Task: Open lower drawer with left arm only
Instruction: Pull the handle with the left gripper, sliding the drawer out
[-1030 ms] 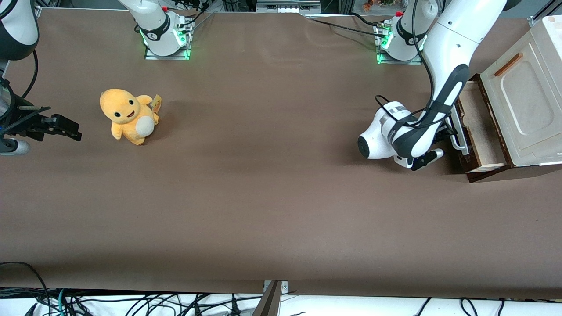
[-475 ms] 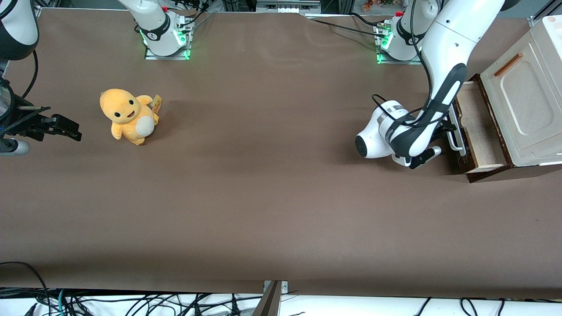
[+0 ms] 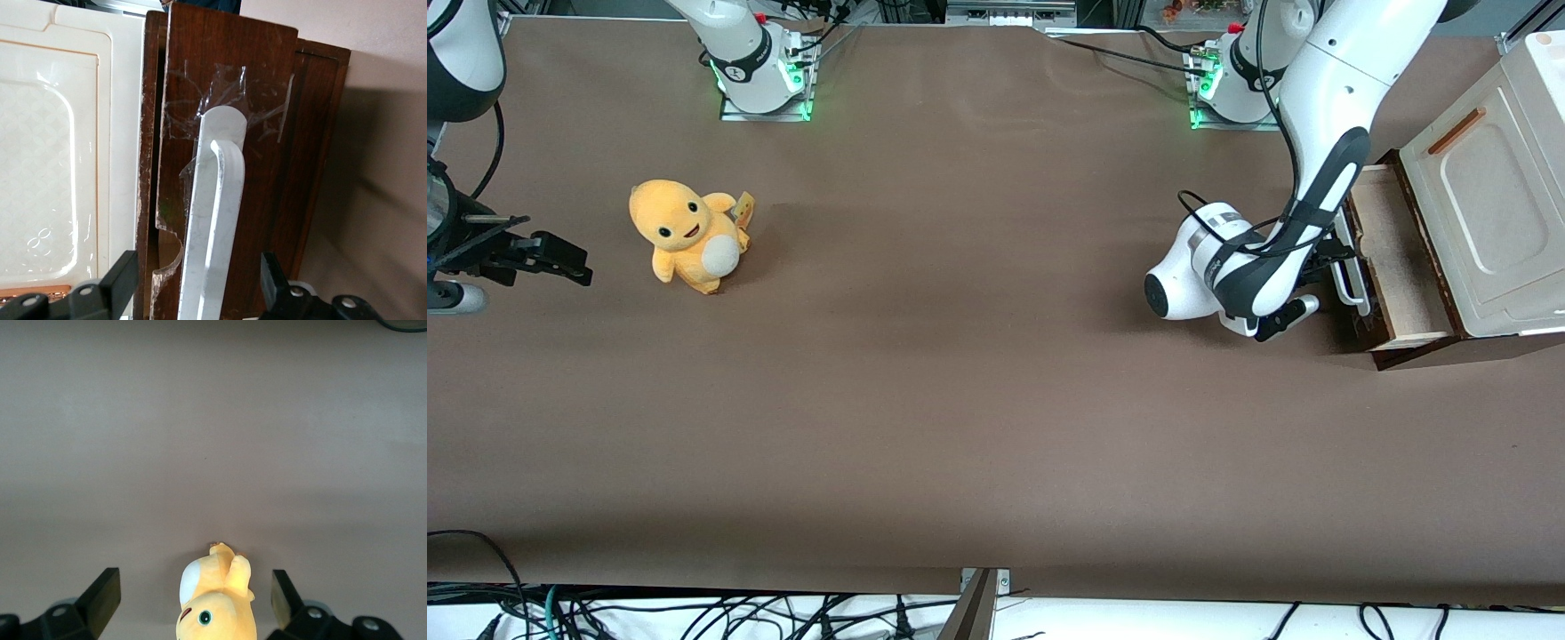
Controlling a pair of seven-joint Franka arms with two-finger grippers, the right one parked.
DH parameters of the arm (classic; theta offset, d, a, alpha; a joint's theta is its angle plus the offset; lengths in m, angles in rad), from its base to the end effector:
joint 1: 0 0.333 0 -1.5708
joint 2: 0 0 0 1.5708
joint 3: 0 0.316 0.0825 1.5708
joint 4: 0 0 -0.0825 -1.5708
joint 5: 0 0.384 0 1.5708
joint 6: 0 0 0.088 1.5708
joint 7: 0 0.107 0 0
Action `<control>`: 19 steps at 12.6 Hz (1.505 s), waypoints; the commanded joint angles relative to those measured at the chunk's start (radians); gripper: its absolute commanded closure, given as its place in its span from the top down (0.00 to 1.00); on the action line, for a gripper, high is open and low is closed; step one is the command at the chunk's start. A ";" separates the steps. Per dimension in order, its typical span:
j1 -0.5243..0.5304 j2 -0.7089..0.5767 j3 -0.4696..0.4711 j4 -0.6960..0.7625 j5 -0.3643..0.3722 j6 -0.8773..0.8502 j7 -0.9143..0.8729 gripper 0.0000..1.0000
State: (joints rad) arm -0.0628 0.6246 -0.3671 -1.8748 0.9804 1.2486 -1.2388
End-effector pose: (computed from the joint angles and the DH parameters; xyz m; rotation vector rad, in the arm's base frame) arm 0.5181 -0.1117 0.1971 -1.7864 -0.3606 0.1649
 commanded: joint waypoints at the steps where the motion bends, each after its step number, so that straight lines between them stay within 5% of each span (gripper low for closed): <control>1: 0.004 -0.003 -0.003 0.096 -0.118 -0.011 0.059 0.81; 4: 0.004 -0.006 -0.003 0.218 -0.230 -0.012 0.212 0.82; 5: 0.003 -0.008 -0.003 0.236 -0.241 -0.012 0.258 0.93; 8: 0.006 -0.008 -0.050 0.301 -0.261 -0.009 0.291 0.94; 10: 0.008 -0.014 -0.050 0.354 -0.354 0.044 0.366 1.00; 14: 0.009 -0.025 -0.050 0.436 -0.451 0.048 0.412 1.00; 19: 0.008 -0.071 0.023 0.575 -0.594 0.043 0.686 1.00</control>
State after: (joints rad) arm -0.0552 0.5847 -0.3830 -1.3408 0.4485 1.2972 -0.6645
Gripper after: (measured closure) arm 0.000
